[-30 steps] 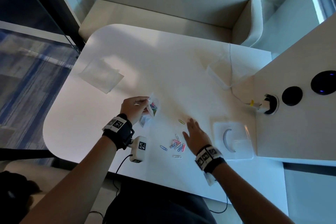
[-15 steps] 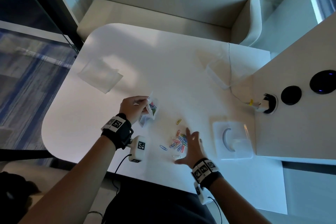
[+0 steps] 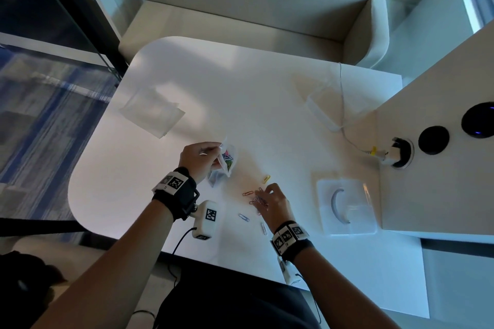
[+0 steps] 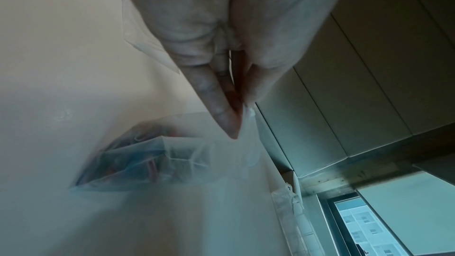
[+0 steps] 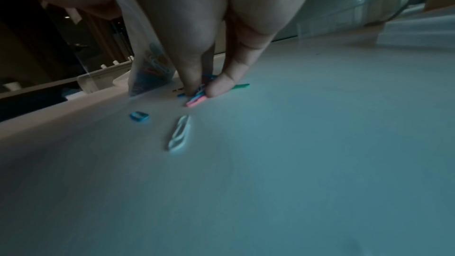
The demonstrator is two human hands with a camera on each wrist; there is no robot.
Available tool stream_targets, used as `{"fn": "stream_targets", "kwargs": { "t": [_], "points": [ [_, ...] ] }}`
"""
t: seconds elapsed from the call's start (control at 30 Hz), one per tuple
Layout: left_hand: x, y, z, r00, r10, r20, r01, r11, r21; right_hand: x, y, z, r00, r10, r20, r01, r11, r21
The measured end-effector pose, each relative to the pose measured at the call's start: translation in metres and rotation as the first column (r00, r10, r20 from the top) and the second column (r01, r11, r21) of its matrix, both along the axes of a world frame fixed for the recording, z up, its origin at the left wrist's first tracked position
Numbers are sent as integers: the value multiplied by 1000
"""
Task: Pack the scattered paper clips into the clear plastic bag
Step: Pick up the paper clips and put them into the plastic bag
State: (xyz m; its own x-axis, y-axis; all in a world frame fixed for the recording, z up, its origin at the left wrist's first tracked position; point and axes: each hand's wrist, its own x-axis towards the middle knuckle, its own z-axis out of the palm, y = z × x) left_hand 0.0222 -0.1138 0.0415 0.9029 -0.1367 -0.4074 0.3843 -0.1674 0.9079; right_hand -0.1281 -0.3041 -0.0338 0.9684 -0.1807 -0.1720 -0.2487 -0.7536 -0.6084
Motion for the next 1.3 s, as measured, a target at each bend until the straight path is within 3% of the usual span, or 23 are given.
{"fn": "stream_targets", "kwargs": {
  "t": [0.1, 0.2, 0.27, 0.33, 0.4, 0.43, 0.47, 0.53, 0.57, 0.6, 0.67, 0.7, 0.77, 0.8, 0.83, 0.97, 1.1, 1.13, 1.17, 1.23, 1.3],
  "points": [
    [-2, 0, 0, 1000, -8, -2, 8, 1000, 12, 7, 0, 2, 997, 79, -4, -78, 990, -114],
    [-8, -5, -1, 1000, -26, -17, 27, 999, 29, 18, -2, 7, 978, 169, -125, -196, 950, -244],
    [-12, -10, 0, 999, -42, -27, 43, 999, 34, 28, -11, 10, 969, 149, -196, -195, 951, -239],
    [-14, -15, 0, 998, -56, -14, 56, 997, 43, 36, -23, 14, 986, 17, -168, -39, 991, -129],
    [-14, -18, 0, 998, -66, 0, 65, 997, 49, 40, -39, 16, 960, -258, -107, 267, 961, 79],
    [-15, -20, 1, 997, -73, 9, 73, 996, 56, 41, -46, 21, 901, -409, -149, 434, 865, 253],
    [-15, -21, 1, 997, -82, 12, 81, 995, 64, 43, -50, 26, 825, -516, -231, 559, 684, 468],
    [-16, -26, 1, 995, -98, 3, 97, 994, 56, 51, -49, 45, 748, -524, -408, 581, 219, 784],
    [-17, -29, 1, 994, -105, -6, 105, 993, 55, 56, -45, 59, 760, -487, -430, 534, 92, 840],
    [-18, -32, -1, 994, -111, -15, 112, 992, 61, 63, -39, 71, 791, -447, -418, 486, 44, 873],
    [-19, -38, -3, 993, -120, -17, 121, 990, 73, 74, -24, 89, 872, -352, -341, 407, 133, 904],
    [-20, -40, -3, 992, -127, -17, 128, 989, 77, 79, -17, 94, 909, -301, -289, 370, 263, 891],
    [-22, -44, 0, 992, -128, -19, 129, 990, 62, 84, -8, 98, 969, -192, -155, 245, 674, 697],
    [-22, -45, 2, 993, -119, -27, 120, 991, 54, 85, -7, 99, 986, -133, -101, 166, 820, 548],
    [-21, -45, 2, 994, -106, -34, 108, 993, 51, 86, -6, 99, 995, -83, -60, 101, 885, 455],
    [-18, -41, -1, 995, -96, -21, 97, 993, 64, 84, -3, 108, 1000, -20, -14, 24, 886, 462],
    [-14, -36, 0, 998, -53, -32, 54, 998, 31, 77, -19, 94, 959, -241, 152, 163, 901, 403],
    [-12, -34, -1, 998, -50, -27, 51, 998, 22, 74, -26, 83, 967, -226, 120, 184, 939, 291],
    [-11, -30, -1, 998, -58, -18, 58, 998, 19, 70, -31, 69, 986, -166, 4, 164, 975, 148],
    [-9, -25, 0, 998, -60, -7, 60, 998, 19, 54, -32, 35, 951, -29, -307, 21, 999, -29],
    [-8, -23, 1, 999, -41, -1, 41, 999, 24, 39, -20, 11, 930, 71, -361, -116, 988, -103]
  ]
}}
